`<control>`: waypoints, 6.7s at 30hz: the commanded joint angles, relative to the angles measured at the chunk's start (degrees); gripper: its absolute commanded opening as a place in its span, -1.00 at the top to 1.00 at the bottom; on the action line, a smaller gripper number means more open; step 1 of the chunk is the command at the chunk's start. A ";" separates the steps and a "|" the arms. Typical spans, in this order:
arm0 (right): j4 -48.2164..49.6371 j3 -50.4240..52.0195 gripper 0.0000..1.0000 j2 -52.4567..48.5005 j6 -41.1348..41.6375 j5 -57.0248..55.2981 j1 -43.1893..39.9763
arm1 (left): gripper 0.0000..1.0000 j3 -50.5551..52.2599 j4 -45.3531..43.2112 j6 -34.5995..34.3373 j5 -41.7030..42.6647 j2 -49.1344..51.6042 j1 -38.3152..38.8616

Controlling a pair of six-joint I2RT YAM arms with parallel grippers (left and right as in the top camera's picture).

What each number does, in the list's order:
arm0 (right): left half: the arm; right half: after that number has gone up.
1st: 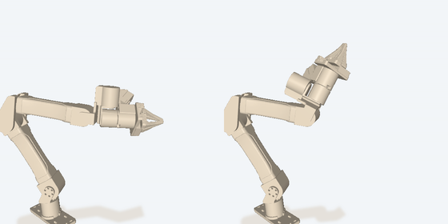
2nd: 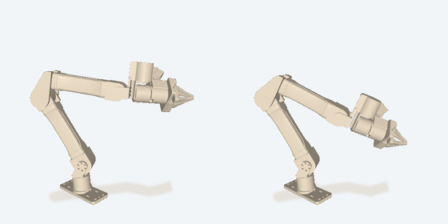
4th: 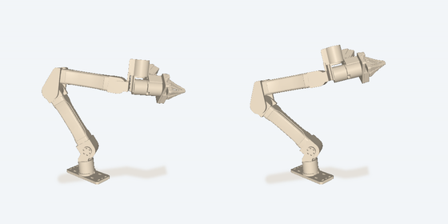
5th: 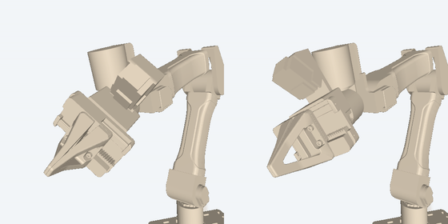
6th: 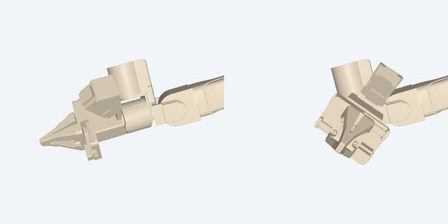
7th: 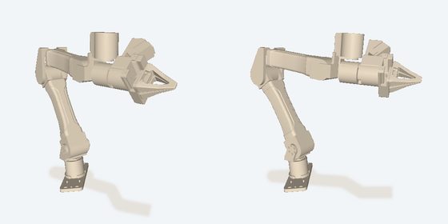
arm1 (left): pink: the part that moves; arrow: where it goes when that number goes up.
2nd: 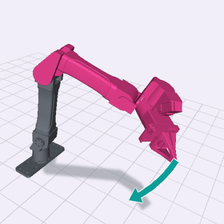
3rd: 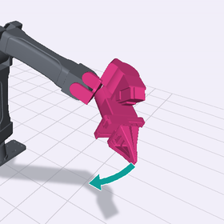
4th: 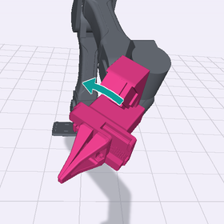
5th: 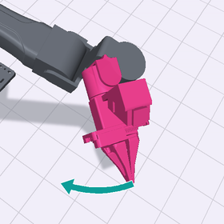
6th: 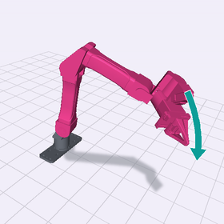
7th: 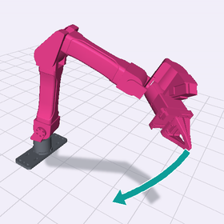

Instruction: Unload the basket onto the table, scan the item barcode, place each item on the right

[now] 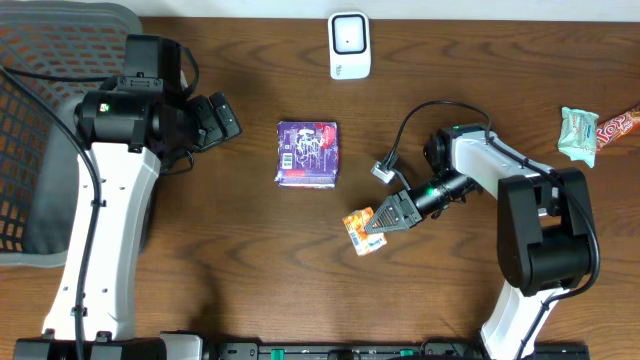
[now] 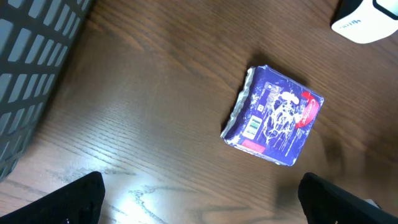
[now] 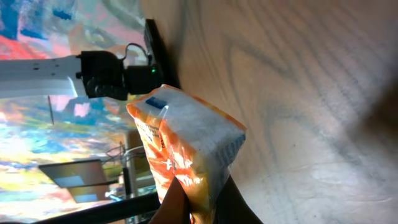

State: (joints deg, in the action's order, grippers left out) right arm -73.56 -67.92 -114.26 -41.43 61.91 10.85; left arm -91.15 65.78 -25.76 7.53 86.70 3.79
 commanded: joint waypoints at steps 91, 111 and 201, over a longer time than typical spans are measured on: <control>15.37 -53.64 0.45 -16.70 50.49 -95.56 -32.83 | -0.98 -0.04 0.17 -0.48 -0.31 0.13 -0.20; 14.12 -49.48 -0.37 -16.70 46.07 -21.64 -26.60 | -0.98 -0.04 0.15 -0.48 -0.33 0.13 -0.20; -1.77 -52.65 -0.29 -12.07 61.75 -86.05 25.59 | -0.98 -0.04 0.17 -0.48 -0.33 0.13 -0.20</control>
State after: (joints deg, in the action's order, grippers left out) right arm -73.28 -113.03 -127.52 20.40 -32.84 40.32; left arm -91.15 65.78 -25.76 7.53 86.70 3.79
